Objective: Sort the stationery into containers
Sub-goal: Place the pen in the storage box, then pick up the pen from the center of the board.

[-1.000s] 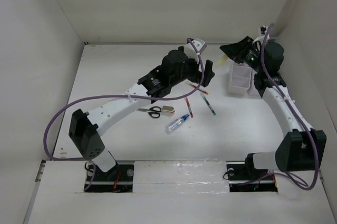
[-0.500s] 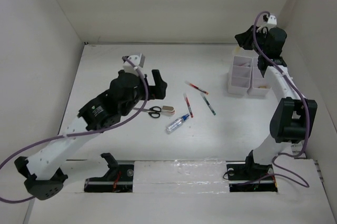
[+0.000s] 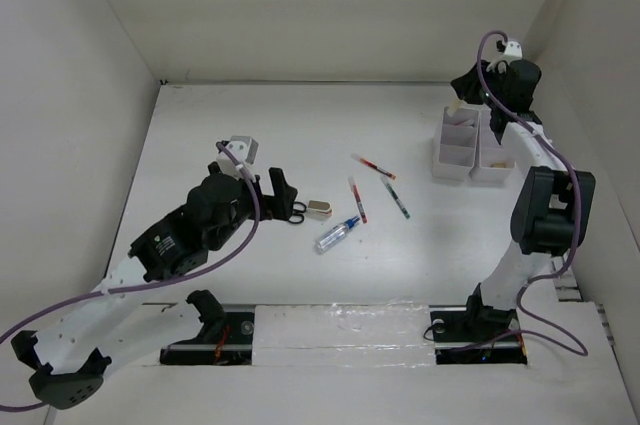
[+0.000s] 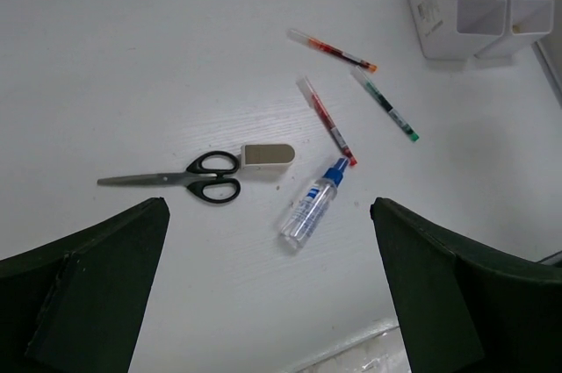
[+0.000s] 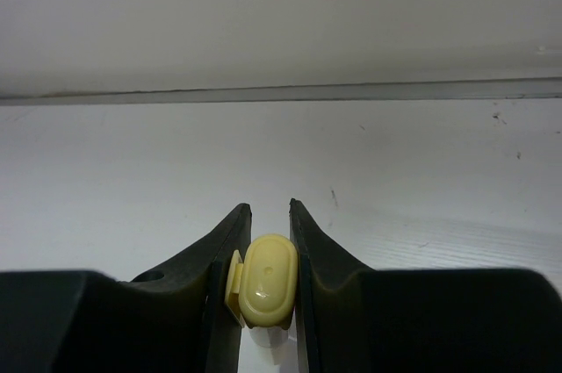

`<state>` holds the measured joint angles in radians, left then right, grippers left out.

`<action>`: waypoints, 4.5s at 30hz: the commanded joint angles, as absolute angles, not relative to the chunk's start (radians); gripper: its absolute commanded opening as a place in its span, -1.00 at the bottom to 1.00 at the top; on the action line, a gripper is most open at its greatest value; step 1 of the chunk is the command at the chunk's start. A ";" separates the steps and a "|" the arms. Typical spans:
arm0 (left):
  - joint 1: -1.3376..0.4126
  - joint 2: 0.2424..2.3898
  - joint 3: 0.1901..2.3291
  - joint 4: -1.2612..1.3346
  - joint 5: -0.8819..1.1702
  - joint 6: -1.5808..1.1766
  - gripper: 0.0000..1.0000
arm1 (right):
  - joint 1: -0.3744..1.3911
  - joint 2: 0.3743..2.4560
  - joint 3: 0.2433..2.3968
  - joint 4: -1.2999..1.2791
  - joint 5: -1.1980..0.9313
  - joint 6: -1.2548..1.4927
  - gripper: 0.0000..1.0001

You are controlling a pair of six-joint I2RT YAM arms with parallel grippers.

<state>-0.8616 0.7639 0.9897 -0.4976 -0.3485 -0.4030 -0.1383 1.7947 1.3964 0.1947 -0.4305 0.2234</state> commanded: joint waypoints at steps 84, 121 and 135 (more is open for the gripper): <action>-0.839 1.482 1.360 -0.386 -0.189 -0.741 1.00 | 0.445 0.868 0.975 -0.529 0.325 0.575 0.58; -0.934 2.253 1.775 -0.689 -0.319 -1.034 -0.22 | 0.454 0.664 0.911 -0.511 0.219 0.528 0.62; -0.925 2.277 1.766 -0.589 -0.272 -0.925 -1.00 | 0.413 0.644 0.902 -0.491 0.167 0.537 0.62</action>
<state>-0.9279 2.2356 1.7779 -0.6029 -0.3065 -0.9756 0.4343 0.6544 0.9054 -0.5484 0.1951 0.5388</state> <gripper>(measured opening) 0.036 0.809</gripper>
